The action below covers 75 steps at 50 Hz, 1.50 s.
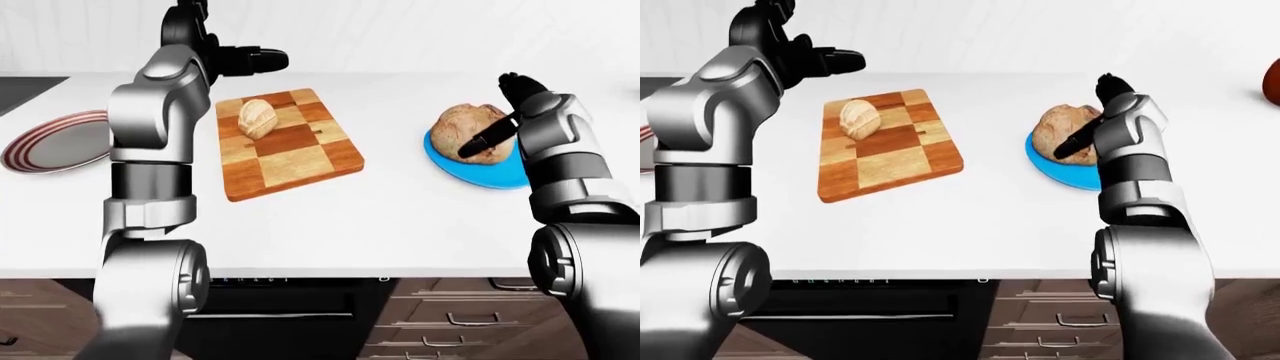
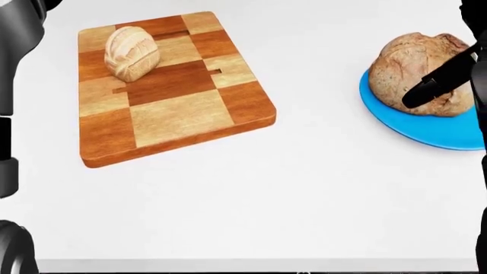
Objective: Place all breads on the cutting board.
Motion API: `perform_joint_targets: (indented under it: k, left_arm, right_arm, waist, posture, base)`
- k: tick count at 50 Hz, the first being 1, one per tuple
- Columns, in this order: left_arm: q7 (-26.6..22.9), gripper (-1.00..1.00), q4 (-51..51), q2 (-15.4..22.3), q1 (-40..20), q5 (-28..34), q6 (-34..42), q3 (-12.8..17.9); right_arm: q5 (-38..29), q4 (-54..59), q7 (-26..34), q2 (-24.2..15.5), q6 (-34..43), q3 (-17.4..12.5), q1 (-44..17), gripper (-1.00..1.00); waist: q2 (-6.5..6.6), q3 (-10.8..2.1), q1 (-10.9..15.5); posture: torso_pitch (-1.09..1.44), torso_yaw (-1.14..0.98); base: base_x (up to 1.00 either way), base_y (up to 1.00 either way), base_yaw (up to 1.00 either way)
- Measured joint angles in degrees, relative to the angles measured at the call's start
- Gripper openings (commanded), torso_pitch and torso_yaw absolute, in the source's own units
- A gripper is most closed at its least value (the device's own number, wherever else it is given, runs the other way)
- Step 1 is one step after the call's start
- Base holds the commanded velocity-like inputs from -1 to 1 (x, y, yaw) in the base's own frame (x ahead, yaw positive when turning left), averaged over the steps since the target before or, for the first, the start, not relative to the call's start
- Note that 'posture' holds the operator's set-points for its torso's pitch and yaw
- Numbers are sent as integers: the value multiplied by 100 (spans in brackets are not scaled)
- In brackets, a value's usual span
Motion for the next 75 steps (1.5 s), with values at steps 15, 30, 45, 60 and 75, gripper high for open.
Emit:
perform_joint_targets:
  k: [15, 30, 45, 60, 75]
  left_arm:
    - [8, 100, -130, 26, 105, -31, 50, 25]
    - [26, 100, -147, 69, 77, -60, 113, 37]
    - [37, 100, -181, 65, 67, -82, 133, 42]
    - [61, 100, -261, 85, 98, -114, 175, 47]
    - [67, 100, -270, 88, 110, -132, 179, 51]
  right_arm:
    - [-474, 591, -123, 110, -129, 64, -237, 100]
    - [-574, 792, -190, 190, -167, 102, -282, 100]
    - [-647, 969, -396, 287, -271, 117, -312, 100]
    - [-682, 929, -463, 290, -304, 118, -270, 99]
    - [-689, 924, -486, 322, -333, 135, -257, 73]
  waist:
    - [14, -11, -5]
    - [27, -9, 2]
    - [35, -13, -5]
    - [31, -15, -2]
    - [20, -27, -2]
  posture:
    - [0, 0]
    - [0, 0]
    - [0, 0]
    - [0, 0]
    - [0, 0]
  base:
    - [0, 0, 0]
    - [0, 0, 0]
    - [0, 0, 0]
    - [0, 0, 0]
    - [0, 0, 0]
